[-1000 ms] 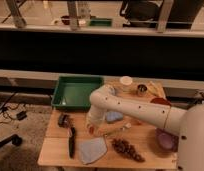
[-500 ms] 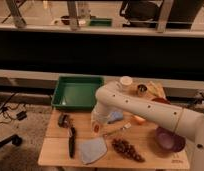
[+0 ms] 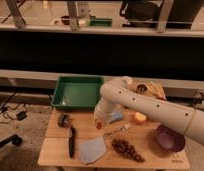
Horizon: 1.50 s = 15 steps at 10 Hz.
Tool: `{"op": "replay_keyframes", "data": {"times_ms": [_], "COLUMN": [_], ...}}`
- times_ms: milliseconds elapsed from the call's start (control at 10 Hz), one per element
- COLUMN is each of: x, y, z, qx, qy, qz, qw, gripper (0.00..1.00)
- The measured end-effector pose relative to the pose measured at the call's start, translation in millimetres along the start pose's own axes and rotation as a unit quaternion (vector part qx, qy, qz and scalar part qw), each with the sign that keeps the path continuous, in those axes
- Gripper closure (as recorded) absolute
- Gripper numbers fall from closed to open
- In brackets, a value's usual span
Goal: Place pepper in red bowl
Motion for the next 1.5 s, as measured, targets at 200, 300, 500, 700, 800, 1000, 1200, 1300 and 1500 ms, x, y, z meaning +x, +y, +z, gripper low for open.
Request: {"op": "replay_keyframes", "data": {"times_ms": [200,300,500,700,800,1000,1200,1300,1500], "x": [6,10,17,27,33,48,70,80,95], "y": [4,3,3,7,10,21,42,54,68], "z": [-17,-23,-33,-46,-50,-59,-70,-75,-82], "qx": [0.012,0.018,0.030,0.044,0.048,0.057,0.067,0.070,0.075], "qy": [0.012,0.017,0.027,0.040,0.045,0.056,0.069,0.075,0.084], "qz": [0.013,0.017,0.029,0.048,0.058,0.087,0.132,0.156,0.190], "qw": [0.9998,0.9995,0.9988,0.9971,0.9961,0.9930,0.9866,0.9824,0.9752], "gripper": [0.83,0.83,0.83,0.83,0.83,0.83,0.83,0.83,0.83]}}
